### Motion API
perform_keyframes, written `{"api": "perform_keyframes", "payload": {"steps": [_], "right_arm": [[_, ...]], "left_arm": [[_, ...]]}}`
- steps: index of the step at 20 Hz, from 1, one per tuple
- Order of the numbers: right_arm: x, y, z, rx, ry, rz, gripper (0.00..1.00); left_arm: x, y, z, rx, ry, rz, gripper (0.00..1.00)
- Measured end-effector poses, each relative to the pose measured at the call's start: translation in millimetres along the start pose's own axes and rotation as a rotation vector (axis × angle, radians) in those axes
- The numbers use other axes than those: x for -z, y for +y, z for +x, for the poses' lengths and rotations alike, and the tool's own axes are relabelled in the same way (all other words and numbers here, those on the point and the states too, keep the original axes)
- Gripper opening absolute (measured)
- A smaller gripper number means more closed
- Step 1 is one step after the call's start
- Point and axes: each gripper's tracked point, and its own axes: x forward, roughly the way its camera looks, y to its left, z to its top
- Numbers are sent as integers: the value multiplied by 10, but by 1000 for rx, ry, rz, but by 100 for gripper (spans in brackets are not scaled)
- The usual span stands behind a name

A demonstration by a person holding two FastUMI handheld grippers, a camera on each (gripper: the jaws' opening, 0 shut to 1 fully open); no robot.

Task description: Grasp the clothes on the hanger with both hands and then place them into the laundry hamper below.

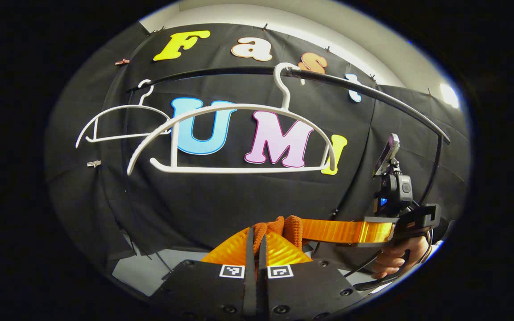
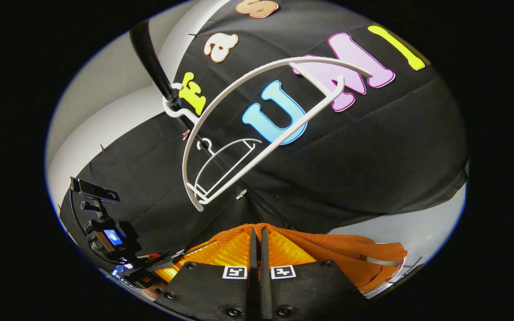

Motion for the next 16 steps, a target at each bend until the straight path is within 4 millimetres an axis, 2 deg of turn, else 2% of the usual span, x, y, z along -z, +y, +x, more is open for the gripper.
{"api": "perform_keyframes", "payload": {"steps": [3,4,5,6,7,8,9,11,16], "right_arm": [[-112,190,-20,-26,-16,-34,5],[-129,237,-9,-35,-21,-54,9],[-112,240,7,-40,-18,-67,9],[-75,182,30,-33,-10,-69,5],[-15,98,59,-17,3,-65,5],[61,-3,91,1,19,-65,9],[142,-116,123,23,36,-68,5],[340,-388,192,75,84,-80,5],[996,-1270,315,259,245,-135,5]], "left_arm": [[-183,-5,-60,15,-45,-39,5],[-209,3,-62,17,-54,-50,5],[-208,12,-53,18,-55,-55,5],[-166,54,-26,10,-41,-54,5],[-61,85,17,3,-19,-53,5],[47,107,61,-1,2,-53,4],[170,117,114,-2,28,-52,4],[485,150,230,-11,87,-38,4],[1396,375,505,-45,285,-47,5]]}}
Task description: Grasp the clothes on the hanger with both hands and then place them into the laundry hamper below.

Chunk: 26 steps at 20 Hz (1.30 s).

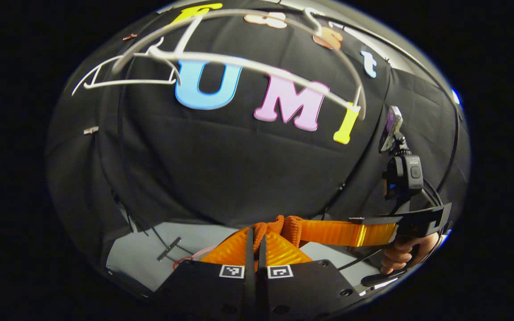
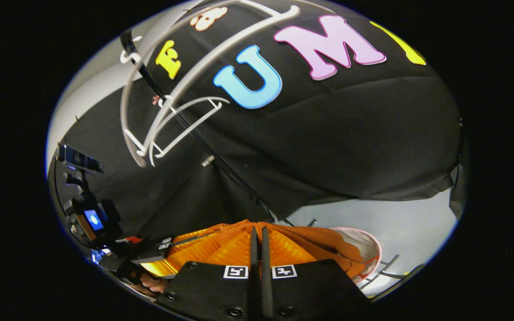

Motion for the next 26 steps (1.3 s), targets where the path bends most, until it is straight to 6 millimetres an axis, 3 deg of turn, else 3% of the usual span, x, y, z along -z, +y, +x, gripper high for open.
{"api": "perform_keyframes", "payload": {"steps": [3,6,10,12,14,15,17,22,26], "right_arm": [[506,-543,188,171,139,-69,5],[947,-801,282,256,256,-123,5],[1379,-1147,286,355,366,-131,5],[1465,-1153,300,377,420,-133,6],[1603,-1284,247,437,470,-166,68],[1526,-1210,75,445,469,-157,99],[1564,-1244,163,456,460,-132,99],[1511,-1200,112,475,395,-98,99],[1310,-918,-117,497,307,-99,99]], "left_arm": [[618,220,362,-63,153,4,5],[1170,378,649,-113,301,3,5],[1554,363,716,-113,440,-4,7],[1660,357,794,-109,466,21,7],[1733,353,828,-116,473,20,68],[1680,374,763,-122,478,17,99],[1669,394,769,-131,483,9,96],[1554,437,693,-150,464,-25,96],[1262,408,387,-150,384,-11,96]]}}
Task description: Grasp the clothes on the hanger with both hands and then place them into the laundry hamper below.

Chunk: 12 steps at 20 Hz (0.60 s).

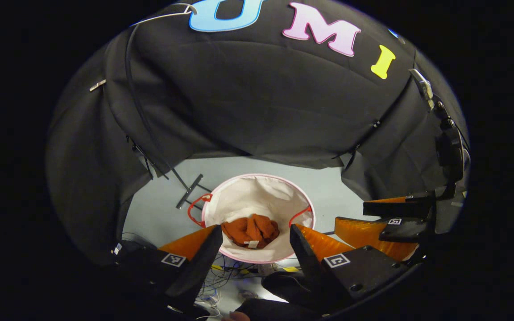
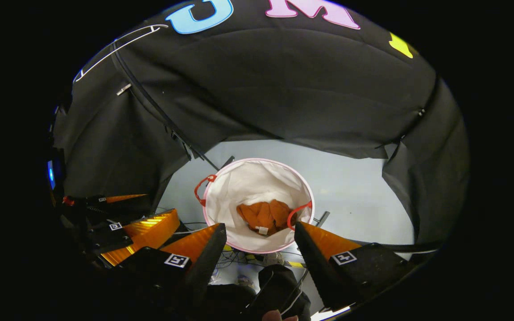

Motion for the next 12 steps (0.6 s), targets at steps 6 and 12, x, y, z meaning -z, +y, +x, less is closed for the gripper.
{"api": "perform_keyframes", "payload": {"steps": [6,12], "right_arm": [[-405,207,-803,69,-251,6,99],[-661,399,-1824,87,-491,20,99]], "left_arm": [[-367,72,-834,9,-172,28,96],[-741,86,-1818,22,-390,32,96]]}}
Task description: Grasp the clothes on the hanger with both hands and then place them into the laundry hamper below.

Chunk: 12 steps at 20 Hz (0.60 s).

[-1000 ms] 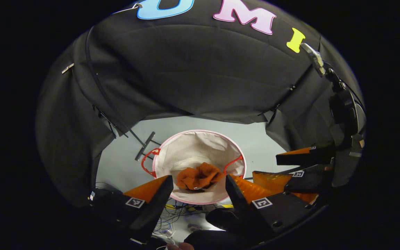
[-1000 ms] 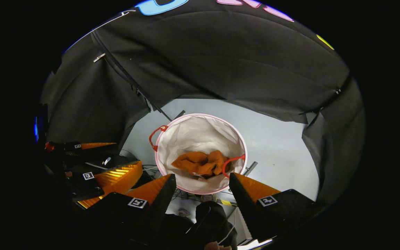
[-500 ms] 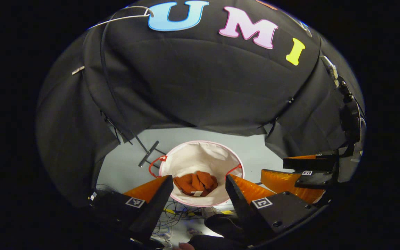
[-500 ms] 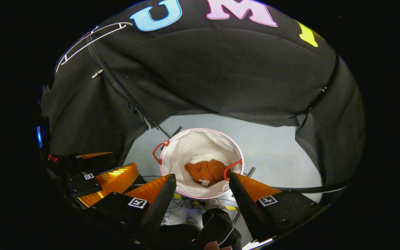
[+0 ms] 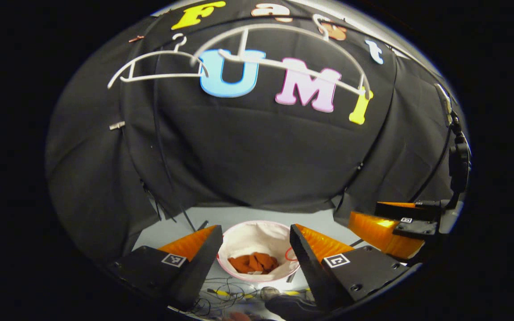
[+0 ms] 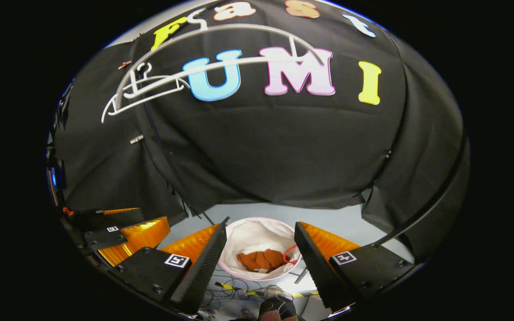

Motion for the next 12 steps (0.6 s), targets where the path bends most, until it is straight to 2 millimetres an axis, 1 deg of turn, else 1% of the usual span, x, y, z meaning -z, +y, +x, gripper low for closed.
{"api": "perform_keyframes", "payload": {"steps": [3,6,8,9,11,12], "right_arm": [[-268,-28,-449,13,-93,13,99],[-447,-8,-933,36,-186,6,99],[-547,-33,-1214,49,-242,2,99],[-595,-31,-1358,55,-271,1,100],[-690,-20,-1655,59,-324,-8,99],[-692,-21,-1800,64,-350,-13,99]], "left_arm": [[-185,7,-418,-5,-103,17,96],[-342,-70,-850,5,-177,42,95],[-458,-164,-1126,16,-228,55,95],[-497,-204,-1305,30,-256,59,96],[-642,-313,-1578,57,-322,70,95],[-637,-286,-1711,60,-346,73,95]]}}
